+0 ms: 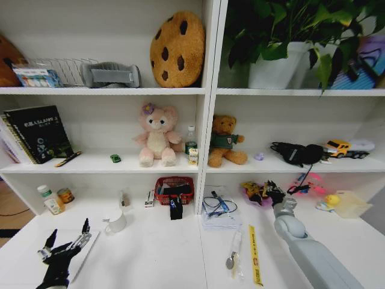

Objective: Organize the objects on the table.

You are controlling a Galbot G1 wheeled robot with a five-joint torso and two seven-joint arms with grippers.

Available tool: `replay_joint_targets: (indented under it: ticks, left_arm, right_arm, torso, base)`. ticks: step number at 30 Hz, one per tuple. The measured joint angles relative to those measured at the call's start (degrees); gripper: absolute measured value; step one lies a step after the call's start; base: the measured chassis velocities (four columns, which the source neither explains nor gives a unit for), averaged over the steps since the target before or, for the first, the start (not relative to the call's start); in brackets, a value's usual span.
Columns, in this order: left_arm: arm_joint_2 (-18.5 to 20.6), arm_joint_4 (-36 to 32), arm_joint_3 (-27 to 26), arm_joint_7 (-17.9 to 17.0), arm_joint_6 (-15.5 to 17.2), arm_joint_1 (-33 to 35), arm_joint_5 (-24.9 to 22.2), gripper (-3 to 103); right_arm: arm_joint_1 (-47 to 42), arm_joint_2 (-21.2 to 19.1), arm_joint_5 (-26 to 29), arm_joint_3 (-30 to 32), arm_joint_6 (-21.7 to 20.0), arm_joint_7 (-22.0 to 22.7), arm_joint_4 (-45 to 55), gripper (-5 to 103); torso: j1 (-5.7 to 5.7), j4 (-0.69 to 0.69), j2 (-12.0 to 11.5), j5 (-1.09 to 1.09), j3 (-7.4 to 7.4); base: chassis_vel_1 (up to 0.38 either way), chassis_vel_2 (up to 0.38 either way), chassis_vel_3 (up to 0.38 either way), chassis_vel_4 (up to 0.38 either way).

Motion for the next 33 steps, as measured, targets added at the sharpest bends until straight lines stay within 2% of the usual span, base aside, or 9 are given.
replay_joint_targets:
  ticks: [1,4,7,8,12,16,20,28,33]
  left_arm:
    - [0.0,0.0,0.0,0.0,0.0,0.0,0.0,100]
    - [0.0,0.0,0.0,0.0,0.0,0.0,0.0,100]
    - [0.0,-0.1,0.2,0.0,0.0,-0.1,0.0,100]
    - [0.0,-0.1,0.2,0.0,0.0,-0.1,0.0,100]
    - [-0.4,-0.5,0.4,0.1,0.0,0.0,0.1,100]
    - [-0.7,-0.6,0.4,0.0,-0.1,0.2,0.1,100]
    - [-0.4,0.0,0.0,-0.6,-0.2,0.4,0.3,100]
    - [0.7,1.3,-2.0,-1.8,-0.5,0.5,0.0,100]
    - [1.3,1.4,-3.1,-1.0,-1.5,1.3,-1.4,100]
  right_arm:
    - [0.0,0.0,0.0,0.0,0.0,0.0,0.0,28]
    - [-1.4,0.0,-0.1,0.8,0.3,0.0,1.1,38]
    - [-6.7,-0.4,-0.7,3.1,0.7,0.6,6.6,55]
    - [-6.7,-0.4,-0.7,3.1,0.7,0.6,6.6,55]
    - [-15.3,-0.5,-3.9,5.6,2.2,0.6,13.1,71]
    - [-24.4,0.0,-5.3,10.0,3.6,0.3,21.4,88]
    - [-30.9,0.6,-6.2,13.3,4.9,-0.2,26.1,97]
    - [-43.8,3.3,-9.5,21.3,8.6,-2.2,36.8,100]
    - [-52.4,8.5,-12.8,24.6,13.4,-3.7,42.6,100]
  torso:
    - [0.00,0.00,0.0,0.00,0.00]
    - [0.00,0.00,0.0,-0.01,0.00]
    - [0.00,0.02,0.0,-0.02,-0.01]
    - [0.00,0.02,0.0,-0.02,-0.01]
    - [0.00,-0.04,0.0,0.03,-0.01]
    - [-0.01,0.01,0.0,0.00,-0.01]
    - [-0.01,-0.02,0.0,0.00,-0.01]
    - [-0.01,0.01,0.0,-0.03,-0.01]
    - [-0.02,-0.01,0.0,-0.01,-0.01]
  base:
    - [0.000,0.000,0.000,0.000]
    - [0.000,0.000,0.000,0.000]
    - [0.000,0.000,0.000,0.000]
    - [0.000,0.000,0.000,0.000]
    - [0.000,0.000,0.000,0.000]
    - [0.000,0.000,0.000,0.000]
    - [0.000,0.000,0.000,0.000]
    - [0.000,0.000,0.000,0.000]
    - [0.000,0.000,0.000,0.000]
